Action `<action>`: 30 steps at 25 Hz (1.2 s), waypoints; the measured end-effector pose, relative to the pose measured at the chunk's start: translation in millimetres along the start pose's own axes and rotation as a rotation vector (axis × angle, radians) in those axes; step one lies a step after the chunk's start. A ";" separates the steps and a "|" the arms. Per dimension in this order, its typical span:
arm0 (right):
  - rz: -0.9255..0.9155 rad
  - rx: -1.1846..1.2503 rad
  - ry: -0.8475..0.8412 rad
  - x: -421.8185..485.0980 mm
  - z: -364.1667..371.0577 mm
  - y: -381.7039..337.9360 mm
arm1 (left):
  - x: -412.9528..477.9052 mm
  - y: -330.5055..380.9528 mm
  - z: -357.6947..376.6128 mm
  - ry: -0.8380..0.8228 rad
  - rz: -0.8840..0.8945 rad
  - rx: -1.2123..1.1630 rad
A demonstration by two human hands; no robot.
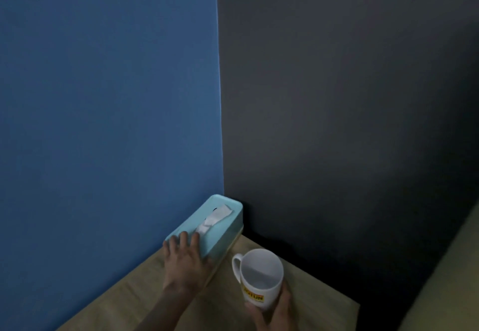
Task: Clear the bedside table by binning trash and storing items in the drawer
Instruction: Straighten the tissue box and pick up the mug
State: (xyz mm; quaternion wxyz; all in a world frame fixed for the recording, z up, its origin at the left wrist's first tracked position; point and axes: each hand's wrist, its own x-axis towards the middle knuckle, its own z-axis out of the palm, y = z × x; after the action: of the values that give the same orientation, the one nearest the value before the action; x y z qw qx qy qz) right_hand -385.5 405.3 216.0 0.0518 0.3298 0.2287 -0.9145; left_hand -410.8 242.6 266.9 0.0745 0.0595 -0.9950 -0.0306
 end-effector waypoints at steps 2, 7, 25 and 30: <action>0.040 0.220 -0.074 3.2 27.8 -12.6 | 3.3 -8.7 1.1 -0.078 0.019 -0.070; -0.388 -0.185 -0.201 -10.6 12.0 -32.0 | 5.7 -21.9 -14.8 -0.166 0.089 -0.080; -0.772 -1.210 0.042 -22.3 -61.9 -41.9 | 5.4 -6.2 -35.0 -0.180 0.202 -0.071; -0.791 -1.209 0.002 -28.5 -54.8 -41.3 | 22.0 -1.0 -31.0 -0.161 0.195 -0.090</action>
State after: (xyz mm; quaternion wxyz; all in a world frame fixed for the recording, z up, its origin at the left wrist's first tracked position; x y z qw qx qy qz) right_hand -341.7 465.2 212.6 -0.1099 0.1370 0.7969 -0.5780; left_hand -427.6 237.3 300.7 -0.0002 -0.0437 -0.9964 -0.0725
